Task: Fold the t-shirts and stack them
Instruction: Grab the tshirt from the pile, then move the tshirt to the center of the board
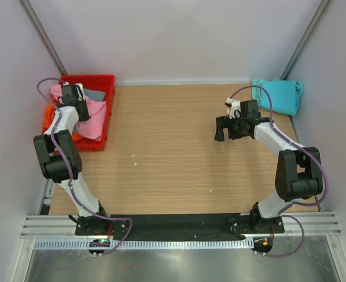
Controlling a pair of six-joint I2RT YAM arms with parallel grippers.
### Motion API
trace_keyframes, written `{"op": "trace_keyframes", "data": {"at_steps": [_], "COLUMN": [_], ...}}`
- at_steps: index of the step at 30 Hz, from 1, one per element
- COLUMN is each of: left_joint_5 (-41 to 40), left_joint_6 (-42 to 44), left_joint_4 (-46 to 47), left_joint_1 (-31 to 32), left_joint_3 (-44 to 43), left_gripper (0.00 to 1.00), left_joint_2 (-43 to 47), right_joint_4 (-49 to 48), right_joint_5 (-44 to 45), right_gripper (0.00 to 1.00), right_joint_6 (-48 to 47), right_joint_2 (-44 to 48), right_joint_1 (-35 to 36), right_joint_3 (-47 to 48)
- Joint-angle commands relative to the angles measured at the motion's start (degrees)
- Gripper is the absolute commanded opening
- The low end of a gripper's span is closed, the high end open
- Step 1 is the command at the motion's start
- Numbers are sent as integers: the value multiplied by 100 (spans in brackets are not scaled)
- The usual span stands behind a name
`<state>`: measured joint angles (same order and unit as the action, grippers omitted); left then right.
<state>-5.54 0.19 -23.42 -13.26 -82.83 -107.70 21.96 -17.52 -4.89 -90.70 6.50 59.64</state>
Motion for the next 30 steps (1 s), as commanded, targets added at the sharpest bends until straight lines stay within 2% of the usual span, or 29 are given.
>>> {"op": "trace_keyframes", "data": {"at_steps": [1, 2, 3, 6, 8, 11, 16, 19, 22, 24, 25, 26, 27, 30], "left_joint_5": [483, 536, 536, 1027, 1406, 1837, 2259, 2434, 3144, 3244, 3070, 2868, 2631, 2041], "left_joint_6": [-159, -194, -220, -361, -449, -300, -229, -361, -677, -765, -766, -722, -652, -221], "left_joint_4": [145, 145, 145, 13, -154, -478, -1348, -1691, -1728, -1466, -1307, -1149, -895, -883], "left_joint_1": [-28, -37, -19, 51, 217, 770, 2060, 2606, 2749, 2758, 2758, 2750, 2758, 2749], "left_joint_3": [12, 56, 91, -13, -137, -619, -1963, -2641, -2801, -2364, -2109, -1810, -1198, -324], "left_gripper": [15, 2, 0, 0, 0, 0, 0, 0, 1, 40, 52, 74, 82, 86], "left_joint_2": [450, 687, 828, 1441, 1812, 2384, 2649, 2553, 2596, 2832, 2955, 3226, 3333, 3501], "right_joint_4": [-69, -77, -95, -200, -323, -639, -789, -693, -693, -658, -640, -605, -526, -429], "right_joint_5": [91, 117, 152, 529, 1169, 1680, 1366, 1225, 1313, 1225, 1085, 988, 848, 242], "right_gripper": [100, 100, 100, 100, 100, 100, 100, 99, 94, 94, 95, 99, 100, 100], "right_joint_6": [-83, -83, -91, -13, 75, 216, 348, 383, 480, 725, 769, 805, 805, 691], "right_joint_2": [34, 69, 78, 157, 253, 403, 685, 632, 588, 571, 544, 544, 535, 658], "right_joint_1": [-17, -26, -18, -18, -17, -26, -52, -70, -245, -395, -561, -580, -641, -782], "right_joint_3": [224, 215, 206, 189, 119, -21, -154, -102, -66, -66, -58, -40, -31, -13]}}
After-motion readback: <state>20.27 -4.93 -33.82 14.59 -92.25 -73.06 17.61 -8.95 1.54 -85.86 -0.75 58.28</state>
